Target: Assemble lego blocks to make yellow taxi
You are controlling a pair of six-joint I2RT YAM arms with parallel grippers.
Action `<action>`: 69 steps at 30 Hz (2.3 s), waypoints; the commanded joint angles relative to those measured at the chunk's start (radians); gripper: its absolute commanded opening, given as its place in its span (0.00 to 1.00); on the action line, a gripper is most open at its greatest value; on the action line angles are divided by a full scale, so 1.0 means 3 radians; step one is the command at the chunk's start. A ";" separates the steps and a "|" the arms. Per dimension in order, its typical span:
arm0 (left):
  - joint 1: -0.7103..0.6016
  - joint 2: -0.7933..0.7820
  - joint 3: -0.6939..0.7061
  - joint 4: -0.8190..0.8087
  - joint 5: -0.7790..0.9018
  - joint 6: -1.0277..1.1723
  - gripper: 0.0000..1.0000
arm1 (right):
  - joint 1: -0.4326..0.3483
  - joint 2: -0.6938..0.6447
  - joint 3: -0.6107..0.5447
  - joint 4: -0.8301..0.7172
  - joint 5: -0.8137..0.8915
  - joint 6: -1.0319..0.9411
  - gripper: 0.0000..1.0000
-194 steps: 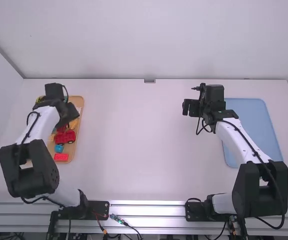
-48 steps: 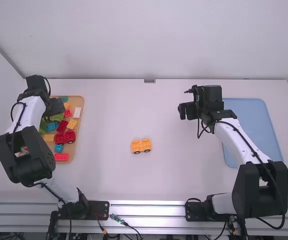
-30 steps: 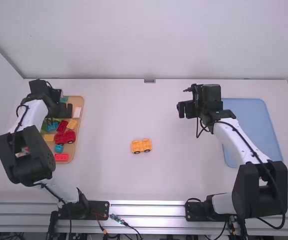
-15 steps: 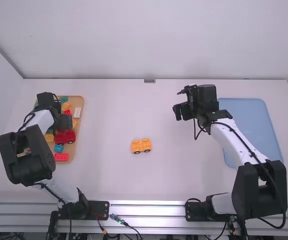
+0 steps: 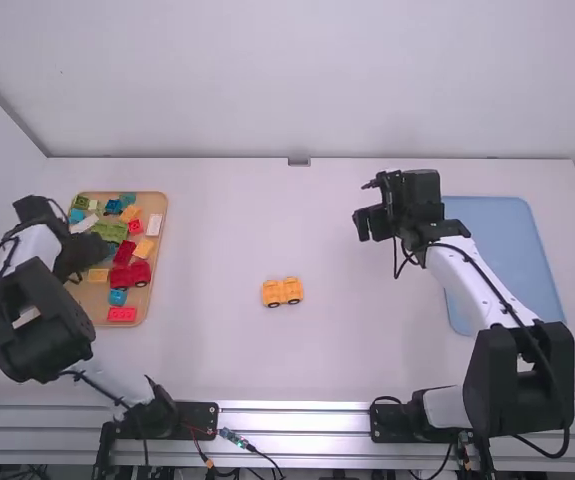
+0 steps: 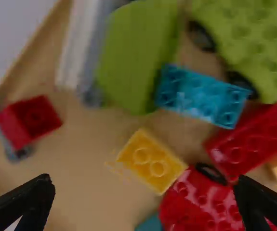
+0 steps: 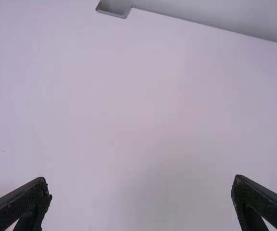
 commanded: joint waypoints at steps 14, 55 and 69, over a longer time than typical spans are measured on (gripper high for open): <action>0.0083 -0.0089 -0.0056 0.0022 0.0835 -0.1960 0.99 | 0.0086 -0.0072 0.0057 -0.0075 0.0004 -0.0001 0.99; -0.0200 0.0628 0.0816 -0.0879 0.0045 -0.2553 0.92 | 0.0086 -0.0072 0.0057 -0.0162 0.0004 -0.0001 0.99; -0.0334 0.0628 0.0635 -0.0725 -0.0244 -0.2724 0.86 | 0.0085 -0.0072 0.0057 -0.0187 0.0004 -0.0001 0.99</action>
